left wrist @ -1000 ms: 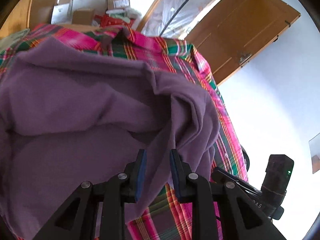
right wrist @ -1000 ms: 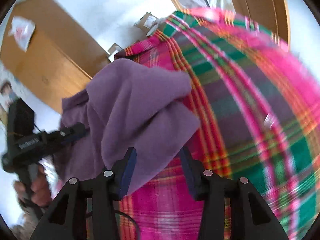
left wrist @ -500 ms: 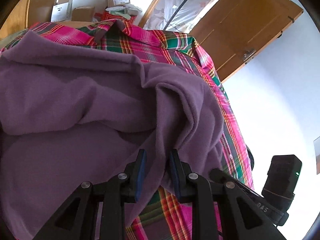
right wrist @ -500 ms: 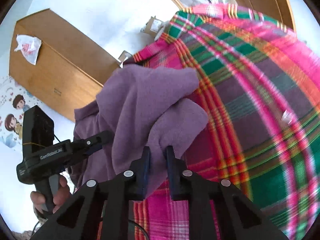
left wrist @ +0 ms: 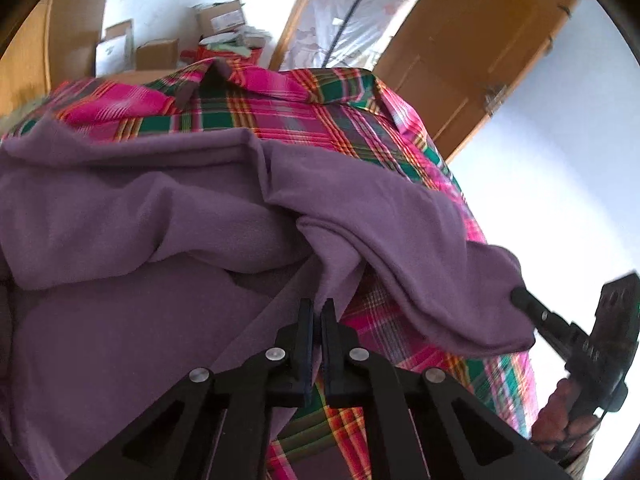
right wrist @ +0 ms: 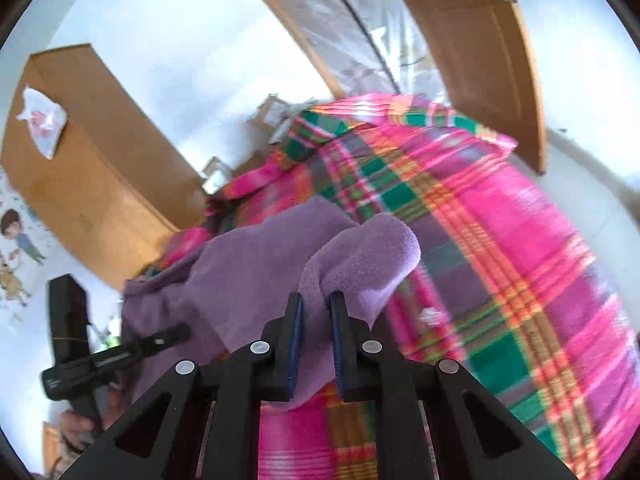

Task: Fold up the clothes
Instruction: 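Spread the pants flat on the bed with both grippers, pulling the legs apart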

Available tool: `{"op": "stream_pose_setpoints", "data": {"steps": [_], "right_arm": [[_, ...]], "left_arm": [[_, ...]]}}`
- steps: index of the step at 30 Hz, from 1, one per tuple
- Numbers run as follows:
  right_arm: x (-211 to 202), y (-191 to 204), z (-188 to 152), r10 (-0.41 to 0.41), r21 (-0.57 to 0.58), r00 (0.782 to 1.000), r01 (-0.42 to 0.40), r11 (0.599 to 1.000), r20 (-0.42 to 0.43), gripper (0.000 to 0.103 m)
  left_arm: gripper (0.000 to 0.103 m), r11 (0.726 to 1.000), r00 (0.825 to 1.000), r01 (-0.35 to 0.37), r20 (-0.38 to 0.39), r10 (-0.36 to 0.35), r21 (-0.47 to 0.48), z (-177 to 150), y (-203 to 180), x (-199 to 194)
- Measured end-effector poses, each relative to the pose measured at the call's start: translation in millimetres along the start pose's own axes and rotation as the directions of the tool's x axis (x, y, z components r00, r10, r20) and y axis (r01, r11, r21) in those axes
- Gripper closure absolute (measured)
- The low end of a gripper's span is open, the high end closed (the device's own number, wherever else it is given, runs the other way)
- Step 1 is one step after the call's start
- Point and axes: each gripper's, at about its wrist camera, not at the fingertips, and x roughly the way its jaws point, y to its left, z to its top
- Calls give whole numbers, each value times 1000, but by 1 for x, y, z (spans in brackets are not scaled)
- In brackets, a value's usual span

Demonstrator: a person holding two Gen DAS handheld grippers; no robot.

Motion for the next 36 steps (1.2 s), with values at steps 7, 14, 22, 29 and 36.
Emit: {"op": "stream_pose_setpoints", "data": {"steps": [7, 14, 22, 29, 36], "right_arm": [[5, -12, -5, -139, -70, 990, 136, 988, -39, 82], [-10, 14, -13, -251, -253, 965, 262, 931, 74, 76], [15, 57, -36, -198, -513, 979, 190, 837, 38, 75], [43, 72, -46, -180, -588, 983, 126, 799, -34, 75], [69, 79, -51, -199, -629, 976, 103, 771, -84, 75]], "left_arm": [[94, 998, 998, -56, -29, 57, 27, 4, -7, 21], [94, 971, 989, -151, 30, 148, 183, -1, -31, 21], [93, 916, 969, -244, 112, 220, 317, -8, -43, 13], [90, 894, 957, -290, 117, 266, 341, -8, -40, 16], [90, 868, 962, -272, 107, 250, 415, -8, -44, 25]]}}
